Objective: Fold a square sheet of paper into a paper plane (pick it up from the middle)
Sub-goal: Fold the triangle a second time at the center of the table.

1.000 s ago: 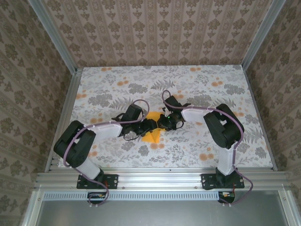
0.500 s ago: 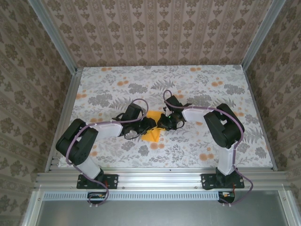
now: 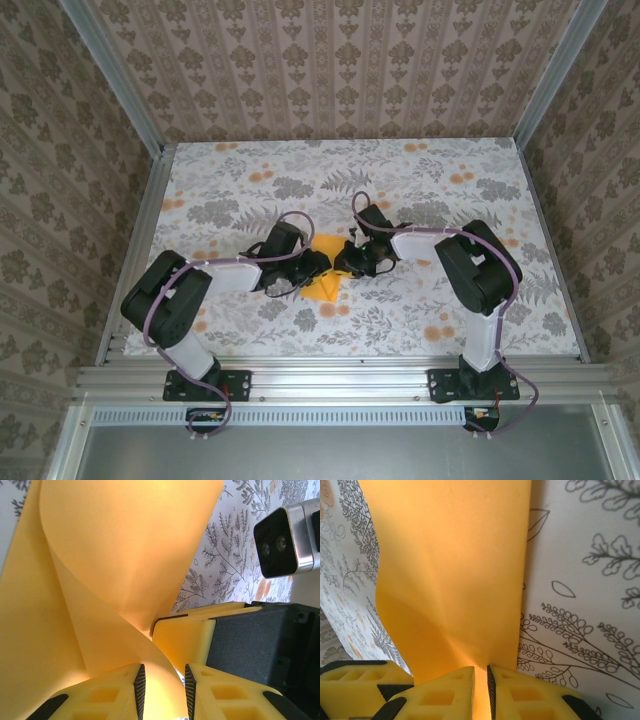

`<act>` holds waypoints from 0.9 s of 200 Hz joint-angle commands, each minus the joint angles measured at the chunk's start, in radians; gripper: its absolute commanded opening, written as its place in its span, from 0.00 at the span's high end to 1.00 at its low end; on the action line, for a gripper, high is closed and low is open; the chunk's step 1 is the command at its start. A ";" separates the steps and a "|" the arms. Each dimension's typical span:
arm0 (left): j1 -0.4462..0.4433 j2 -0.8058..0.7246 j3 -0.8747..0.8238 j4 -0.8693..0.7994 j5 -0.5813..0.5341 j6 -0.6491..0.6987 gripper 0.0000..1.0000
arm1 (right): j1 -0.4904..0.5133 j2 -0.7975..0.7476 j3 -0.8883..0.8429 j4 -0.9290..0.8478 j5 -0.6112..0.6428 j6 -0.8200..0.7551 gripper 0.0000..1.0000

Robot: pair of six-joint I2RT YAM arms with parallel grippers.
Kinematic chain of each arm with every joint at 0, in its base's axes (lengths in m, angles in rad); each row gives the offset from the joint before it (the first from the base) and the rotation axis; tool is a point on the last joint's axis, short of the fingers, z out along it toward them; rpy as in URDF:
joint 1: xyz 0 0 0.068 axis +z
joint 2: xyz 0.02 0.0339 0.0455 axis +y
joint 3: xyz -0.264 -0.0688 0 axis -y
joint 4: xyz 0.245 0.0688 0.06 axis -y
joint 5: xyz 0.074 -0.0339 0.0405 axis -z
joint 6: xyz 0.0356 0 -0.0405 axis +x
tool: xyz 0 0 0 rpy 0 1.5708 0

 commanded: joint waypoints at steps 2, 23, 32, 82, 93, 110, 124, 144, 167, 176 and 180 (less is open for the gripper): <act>0.004 0.011 -0.008 -0.002 -0.023 -0.018 0.72 | -0.011 -0.030 -0.041 0.039 -0.024 0.037 0.81; 0.005 0.011 -0.007 -0.016 -0.030 -0.016 0.74 | -0.017 -0.070 -0.066 0.075 -0.028 0.046 0.83; 0.005 0.011 -0.006 -0.026 -0.034 -0.015 0.74 | -0.020 -0.090 -0.076 0.083 -0.026 0.047 0.83; 0.003 0.022 0.000 -0.033 -0.035 -0.011 0.75 | -0.026 -0.170 -0.125 0.111 -0.033 0.015 0.78; 0.003 0.023 0.002 -0.033 -0.033 -0.010 0.75 | -0.025 -0.169 -0.127 0.101 -0.034 0.004 0.75; 0.003 0.023 0.003 -0.033 -0.033 -0.011 0.75 | -0.021 -0.159 -0.130 0.093 -0.034 -0.003 0.74; 0.003 0.024 0.004 -0.034 -0.033 -0.010 0.75 | -0.019 -0.148 -0.127 0.077 -0.032 -0.011 0.73; 0.003 0.022 0.002 -0.035 -0.033 -0.010 0.75 | -0.010 -0.137 -0.126 0.064 -0.030 -0.025 0.72; 0.003 0.022 0.002 -0.035 -0.035 -0.012 0.76 | -0.002 -0.124 -0.118 0.042 -0.023 -0.040 0.69; 0.003 0.023 0.001 -0.036 -0.035 -0.012 0.76 | 0.001 -0.117 -0.114 0.040 -0.029 -0.044 0.68; 0.004 0.023 0.002 -0.034 -0.036 -0.013 0.76 | 0.002 -0.114 -0.111 0.036 -0.029 -0.047 0.68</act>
